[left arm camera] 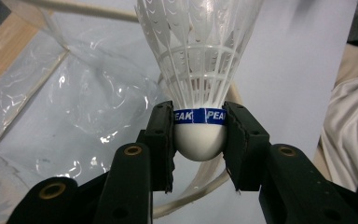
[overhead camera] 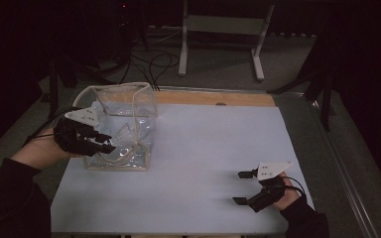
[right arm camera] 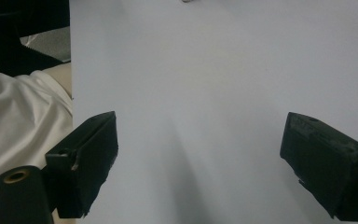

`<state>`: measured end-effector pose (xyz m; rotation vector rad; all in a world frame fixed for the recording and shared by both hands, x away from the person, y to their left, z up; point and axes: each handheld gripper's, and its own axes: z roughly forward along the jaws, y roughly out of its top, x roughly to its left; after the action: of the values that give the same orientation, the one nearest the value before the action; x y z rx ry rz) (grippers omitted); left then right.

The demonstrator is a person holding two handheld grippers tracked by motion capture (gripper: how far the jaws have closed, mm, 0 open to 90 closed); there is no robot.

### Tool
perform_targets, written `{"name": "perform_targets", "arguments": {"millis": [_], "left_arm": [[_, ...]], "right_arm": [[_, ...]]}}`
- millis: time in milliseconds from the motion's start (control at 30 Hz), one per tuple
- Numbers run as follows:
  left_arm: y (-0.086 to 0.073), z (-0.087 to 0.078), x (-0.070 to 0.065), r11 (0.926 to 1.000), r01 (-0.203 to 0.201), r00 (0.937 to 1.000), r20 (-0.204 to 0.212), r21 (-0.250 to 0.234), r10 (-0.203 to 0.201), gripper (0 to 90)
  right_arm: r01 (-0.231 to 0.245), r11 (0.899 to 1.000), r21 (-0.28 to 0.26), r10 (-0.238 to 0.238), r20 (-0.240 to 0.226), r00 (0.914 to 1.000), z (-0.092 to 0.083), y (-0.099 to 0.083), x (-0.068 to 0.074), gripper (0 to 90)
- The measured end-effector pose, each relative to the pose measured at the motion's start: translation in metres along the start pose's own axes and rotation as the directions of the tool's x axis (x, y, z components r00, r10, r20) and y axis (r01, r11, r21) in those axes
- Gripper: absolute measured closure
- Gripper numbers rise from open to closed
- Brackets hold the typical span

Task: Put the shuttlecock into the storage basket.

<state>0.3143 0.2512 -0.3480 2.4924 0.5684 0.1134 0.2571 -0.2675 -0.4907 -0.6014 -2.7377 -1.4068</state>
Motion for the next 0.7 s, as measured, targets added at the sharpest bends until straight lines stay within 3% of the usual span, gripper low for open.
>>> {"name": "perform_targets", "arguments": {"millis": [200, 533, 700], "left_arm": [[-0.002, 0.005, 0.002, 0.9996, 0.008, 1.0, 0.004, 0.029, -0.008, 66.6], [-0.005, 0.014, 0.007, 0.9968, 0.054, 0.9985, 0.007, 0.059, -0.055, 66.3], [-0.004, 0.019, 0.006, 0.9943, 0.052, 0.9985, 0.012, 0.093, -0.054, 66.1]], "right_arm": [[-0.002, 1.0, 0.0, 0.002, -0.004, 1.0, 0.001, 0.0, 0.0, 11.2], [-0.003, 1.0, 0.003, 0.003, -0.01, 1.0, 0.003, -0.001, 0.0, 11.2], [-0.006, 1.0, 0.004, 0.006, -0.016, 0.9999, 0.004, -0.002, 0.0, 11.2]]}}
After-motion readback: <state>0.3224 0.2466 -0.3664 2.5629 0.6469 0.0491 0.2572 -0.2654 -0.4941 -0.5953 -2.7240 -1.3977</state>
